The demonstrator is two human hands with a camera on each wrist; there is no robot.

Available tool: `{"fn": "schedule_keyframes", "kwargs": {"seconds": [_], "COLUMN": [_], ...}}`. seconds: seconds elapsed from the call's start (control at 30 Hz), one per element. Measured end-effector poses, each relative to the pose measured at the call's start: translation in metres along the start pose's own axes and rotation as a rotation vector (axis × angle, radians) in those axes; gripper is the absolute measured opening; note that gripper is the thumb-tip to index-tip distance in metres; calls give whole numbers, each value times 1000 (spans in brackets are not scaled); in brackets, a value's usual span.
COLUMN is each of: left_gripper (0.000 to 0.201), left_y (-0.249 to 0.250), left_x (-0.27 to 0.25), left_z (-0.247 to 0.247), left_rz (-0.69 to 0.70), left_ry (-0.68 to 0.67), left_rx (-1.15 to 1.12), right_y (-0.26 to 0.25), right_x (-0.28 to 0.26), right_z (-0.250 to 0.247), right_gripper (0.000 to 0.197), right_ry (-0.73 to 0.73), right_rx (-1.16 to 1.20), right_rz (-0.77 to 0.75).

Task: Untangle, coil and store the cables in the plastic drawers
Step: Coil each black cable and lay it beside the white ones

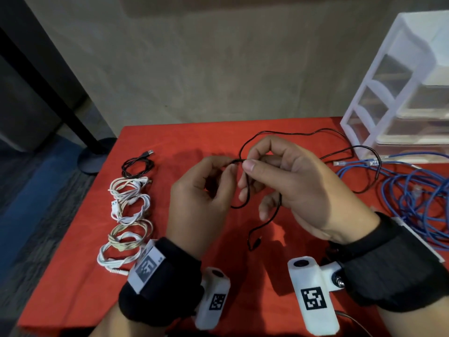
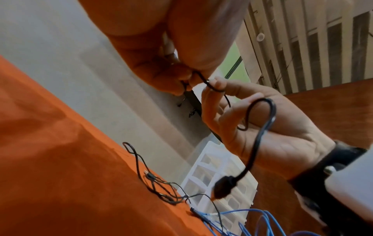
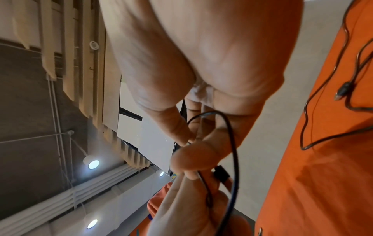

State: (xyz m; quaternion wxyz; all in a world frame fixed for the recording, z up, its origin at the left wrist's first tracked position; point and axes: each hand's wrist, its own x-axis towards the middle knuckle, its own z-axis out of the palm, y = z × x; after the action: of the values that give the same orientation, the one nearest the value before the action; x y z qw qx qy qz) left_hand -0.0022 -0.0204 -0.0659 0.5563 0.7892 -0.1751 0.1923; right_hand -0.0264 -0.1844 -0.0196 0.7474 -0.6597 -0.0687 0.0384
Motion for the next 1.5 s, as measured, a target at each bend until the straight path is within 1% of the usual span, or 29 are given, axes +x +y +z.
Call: {"fn": "schedule_keyframes", "kwargs": {"seconds": [0.07, 0.1, 0.13, 0.17, 0.23, 0.27, 0.3, 0.33, 0.4, 0.47, 0.53, 0.67, 0.8, 0.93, 1.07, 1.17, 1.27, 1.33, 1.4, 1.47, 1.5], "left_gripper": [7, 5, 4, 4, 2, 8, 14, 18, 21, 24, 23, 21, 25, 25, 24, 24, 24, 24, 23, 20, 19], "left_y": [0, 0, 0, 1, 11, 16, 20, 22, 25, 27, 29, 35, 34, 33, 33, 32, 31, 31, 34, 39, 40], "left_x": [2, 3, 4, 5, 6, 5, 6, 6, 8, 9, 9, 11, 13, 13, 14, 13, 10, 9, 10, 13, 15], "left_z": [-2, -4, -5, -6, -9, -11, -13, -14, -16, -15, -14, -13, -13, -14, -16, -16, -14, -13, -15, -18, -20], "left_rz": [61, 92, 81, 0, -278, -412, -508, -563, -620, -657, -692, -700, -706, -705, -663, -617, -591, -583, -610, -663, -683], "left_ry": [-58, -80, -108, -153, -271, -325, -366, -400, -445, -455, -434, -422, -455, -480, -481, -465, -481, -479, -447, -382, -339], "left_rx": [103, 126, 94, -21, -426, -612, -727, -769, -776, -796, -871, -906, -831, -792, -728, -725, -717, -693, -731, -870, -947], "right_y": [1, 1, 1, 1, -1, -3, -5, -7, -9, -9, -8, -7, -9, -8, -5, -7, -11, -9, -4, 2, 5], "right_x": [1, 1, 2, 3, 4, 4, 4, 3, 2, 1, 1, 2, 4, 4, 4, 3, 3, 5, 8, 10, 11], "right_z": [-1, -2, -4, -6, -10, -12, -13, -14, -15, -14, -12, -7, -6, -5, -4, -6, -9, -12, -18, -24, -25], "right_gripper": [7, 7, 7, 8, 9, 8, 7, 5, 6, 7, 4, 4, 6, 7, 9, 8, 8, 10, 12, 14, 15], "right_ry": [26, 48, 67, 77, 75, 68, 55, 38, 16, 15, 18, 42, 124, 180, 237, 267, 303, 332, 352, 317, 267], "right_rx": [-27, -45, -58, -59, -53, -54, -53, -49, -36, -30, -27, 17, 47, 49, 29, 19, 26, -12, -79, -237, -358], "right_rz": [-11, -22, -34, -43, -59, -67, -72, -74, -66, -56, -55, -31, -34, -43, -76, -109, -124, -132, -107, -71, -60]}}
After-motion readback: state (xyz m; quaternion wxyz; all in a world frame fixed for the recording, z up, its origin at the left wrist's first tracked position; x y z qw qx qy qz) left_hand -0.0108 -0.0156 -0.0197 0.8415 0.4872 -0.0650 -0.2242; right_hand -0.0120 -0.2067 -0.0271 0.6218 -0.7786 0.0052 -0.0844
